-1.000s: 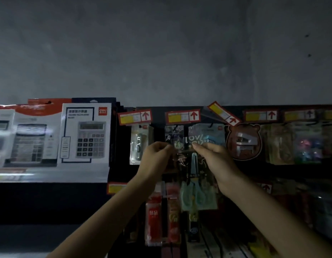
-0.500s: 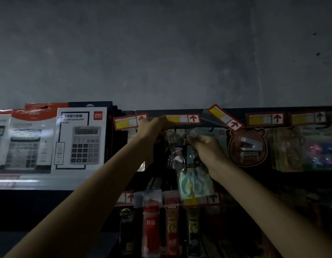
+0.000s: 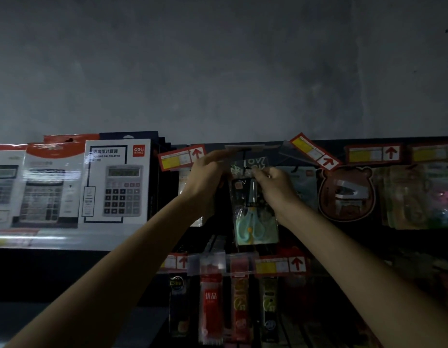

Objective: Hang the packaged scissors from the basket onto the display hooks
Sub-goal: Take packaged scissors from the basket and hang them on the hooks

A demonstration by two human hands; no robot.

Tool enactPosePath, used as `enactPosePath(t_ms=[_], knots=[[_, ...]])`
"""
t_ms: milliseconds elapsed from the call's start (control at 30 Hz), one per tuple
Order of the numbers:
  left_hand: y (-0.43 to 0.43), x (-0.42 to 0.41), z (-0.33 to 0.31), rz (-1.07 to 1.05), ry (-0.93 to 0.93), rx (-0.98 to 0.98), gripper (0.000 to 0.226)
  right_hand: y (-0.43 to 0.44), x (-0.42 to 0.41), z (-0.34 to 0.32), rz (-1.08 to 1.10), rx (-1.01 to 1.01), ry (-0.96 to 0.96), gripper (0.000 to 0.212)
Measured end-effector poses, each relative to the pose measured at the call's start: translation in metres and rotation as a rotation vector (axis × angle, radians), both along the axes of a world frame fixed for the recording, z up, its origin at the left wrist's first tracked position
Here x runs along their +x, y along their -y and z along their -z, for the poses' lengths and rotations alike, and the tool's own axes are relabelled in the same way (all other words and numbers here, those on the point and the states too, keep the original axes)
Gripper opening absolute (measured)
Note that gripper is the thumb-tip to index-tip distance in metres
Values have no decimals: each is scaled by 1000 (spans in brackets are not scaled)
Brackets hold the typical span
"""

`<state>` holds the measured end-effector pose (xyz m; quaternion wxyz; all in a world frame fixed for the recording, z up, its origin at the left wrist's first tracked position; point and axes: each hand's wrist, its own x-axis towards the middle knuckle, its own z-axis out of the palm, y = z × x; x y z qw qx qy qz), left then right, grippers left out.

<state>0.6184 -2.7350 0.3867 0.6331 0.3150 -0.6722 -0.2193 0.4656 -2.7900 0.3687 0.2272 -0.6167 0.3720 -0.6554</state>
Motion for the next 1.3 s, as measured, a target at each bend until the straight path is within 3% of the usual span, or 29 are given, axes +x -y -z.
enactPosePath(t_ms=[500,733,933,1033,1300], knots=[[-1,4,0,2,81,-41,53,13,11,-11,53,51,-26,35],[3,5,8,12,86,-102,50,18,13,-8,34,80,26,38],[35,-3,53,-368,185,-194,22,17,13,-5,51,89,45,22],[47,-8,70,-387,265,-130,40,13,10,-3,52,92,40,24],[46,-13,81,-223,188,-3,75,2,11,5,68,84,64,29]])
